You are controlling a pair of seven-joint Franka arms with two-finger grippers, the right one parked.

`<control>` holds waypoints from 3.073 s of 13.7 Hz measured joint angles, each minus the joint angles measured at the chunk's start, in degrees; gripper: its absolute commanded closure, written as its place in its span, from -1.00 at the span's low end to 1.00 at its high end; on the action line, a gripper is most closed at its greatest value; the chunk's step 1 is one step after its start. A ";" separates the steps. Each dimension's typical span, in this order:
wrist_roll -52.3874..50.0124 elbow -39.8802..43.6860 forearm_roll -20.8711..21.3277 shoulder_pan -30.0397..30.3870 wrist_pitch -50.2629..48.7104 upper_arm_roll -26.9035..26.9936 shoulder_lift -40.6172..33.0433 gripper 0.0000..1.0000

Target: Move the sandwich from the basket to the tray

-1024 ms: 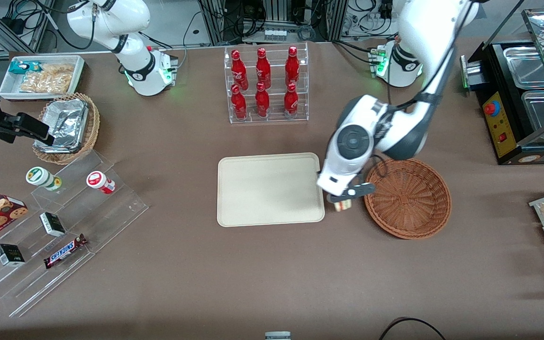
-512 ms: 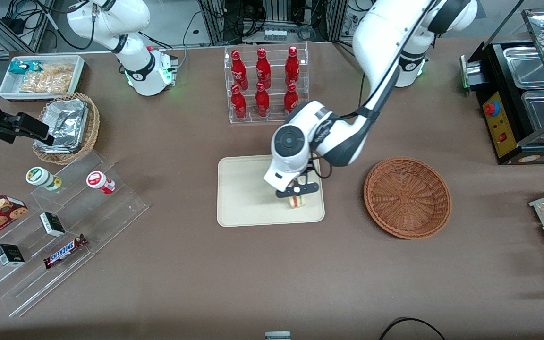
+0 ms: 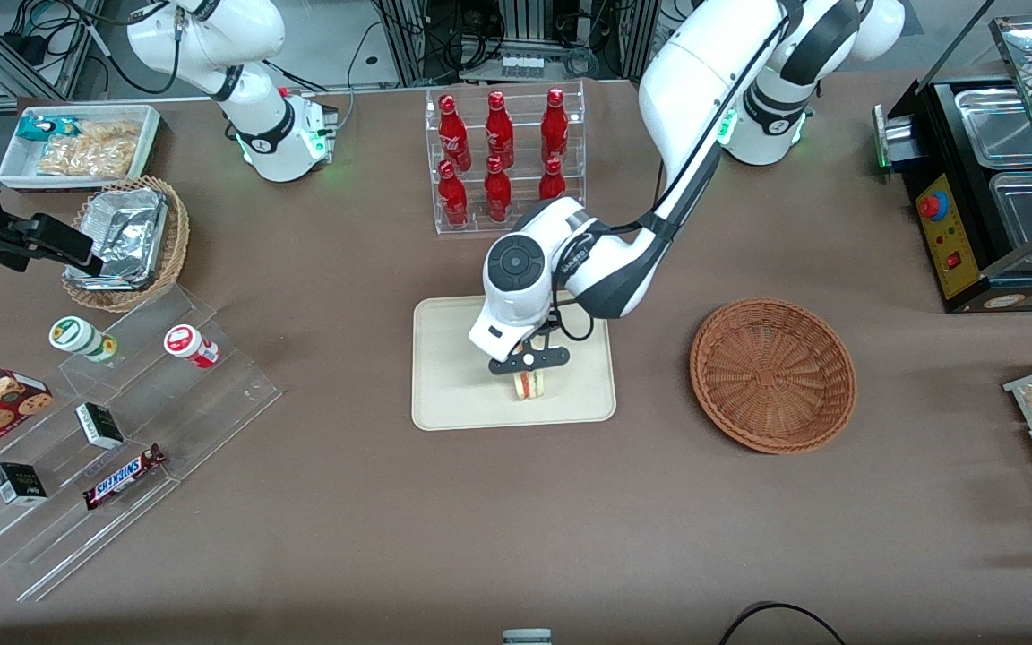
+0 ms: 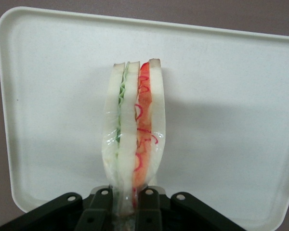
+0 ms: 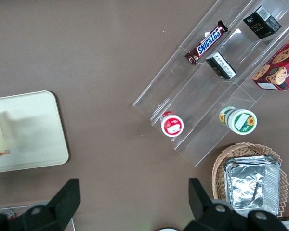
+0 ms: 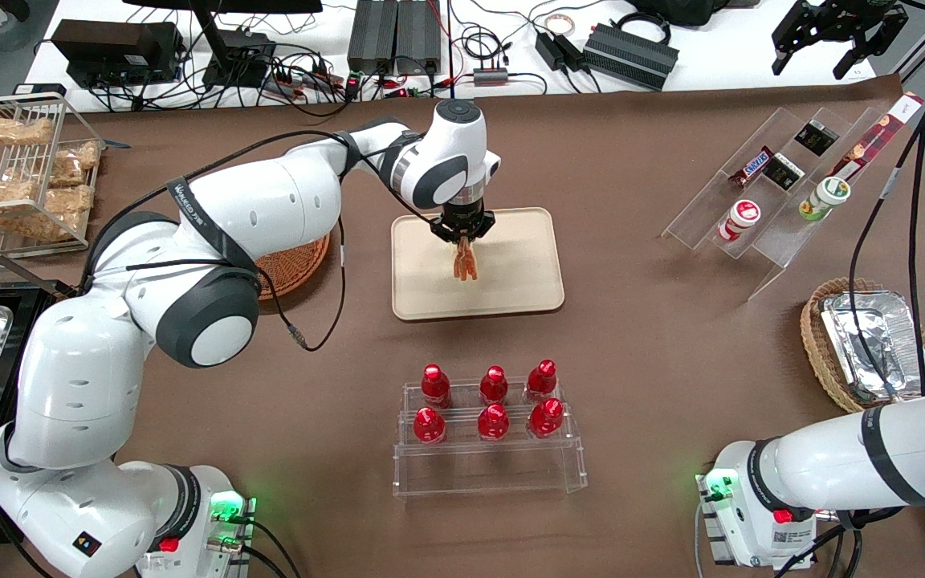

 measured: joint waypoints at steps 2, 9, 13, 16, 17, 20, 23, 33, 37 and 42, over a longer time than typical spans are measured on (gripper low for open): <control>0.00 0.00 0.00 0.00 2.08 -0.06 0.68 0.84; -0.03 0.14 -0.01 -0.57 4.99 -0.65 2.89 -1.00; -0.27 2.28 -0.14 -0.58 4.23 -0.67 1.52 -1.00; -0.36 3.07 -0.83 -0.46 -2.93 -0.46 -3.05 -1.00; -0.36 3.10 -0.84 -0.38 -5.08 -0.36 -4.83 -1.00; -0.34 3.09 -0.81 0.64 -11.48 0.19 -9.92 -1.00; -0.29 3.03 -0.80 3.81 -17.56 0.49 -13.55 -1.00; 13.62 1.31 -0.75 18.90 -29.69 1.22 -20.36 -1.00; 21.35 -0.60 -0.75 24.50 -32.76 1.36 -23.62 -1.00; 33.65 -9.35 -0.77 33.56 -35.20 0.32 -34.82 -1.00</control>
